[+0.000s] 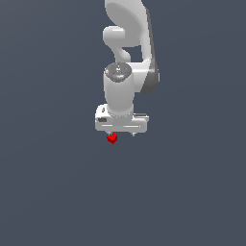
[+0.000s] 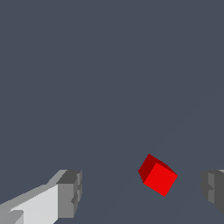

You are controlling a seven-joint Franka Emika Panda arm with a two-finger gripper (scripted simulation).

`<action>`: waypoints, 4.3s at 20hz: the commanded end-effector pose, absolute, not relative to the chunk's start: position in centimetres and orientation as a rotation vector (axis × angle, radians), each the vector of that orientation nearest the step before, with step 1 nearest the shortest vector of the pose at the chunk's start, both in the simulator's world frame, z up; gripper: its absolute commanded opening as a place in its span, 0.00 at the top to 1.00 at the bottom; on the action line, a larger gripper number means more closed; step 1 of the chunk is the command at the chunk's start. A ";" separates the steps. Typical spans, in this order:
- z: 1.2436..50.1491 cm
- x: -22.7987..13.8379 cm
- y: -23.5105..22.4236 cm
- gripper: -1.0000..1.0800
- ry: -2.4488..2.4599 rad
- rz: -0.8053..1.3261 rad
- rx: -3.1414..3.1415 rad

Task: Pick up the red cube and move it to a goal position.

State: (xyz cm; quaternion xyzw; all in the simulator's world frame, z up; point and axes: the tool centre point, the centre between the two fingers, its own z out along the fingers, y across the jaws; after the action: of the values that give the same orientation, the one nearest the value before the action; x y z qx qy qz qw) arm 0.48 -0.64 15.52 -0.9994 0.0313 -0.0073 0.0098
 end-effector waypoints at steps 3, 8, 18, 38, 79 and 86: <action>13.2 -0.4 -1.8 0.04 0.242 -0.018 -3.117; 9.6 -2.0 -3.5 0.04 0.475 -0.013 -3.096; 3.6 -5.2 -5.6 0.04 0.856 -0.004 -3.023; 2.0 -6.0 -5.9 1.00 0.946 0.000 -2.996; 30.3 2.8 2.8 1.00 0.949 -0.001 -2.997; 35.3 4.6 4.3 1.00 0.948 0.000 -2.997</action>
State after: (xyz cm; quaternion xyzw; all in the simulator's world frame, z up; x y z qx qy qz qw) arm 4.27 4.02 34.27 -0.9535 0.3014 -0.0003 -0.0007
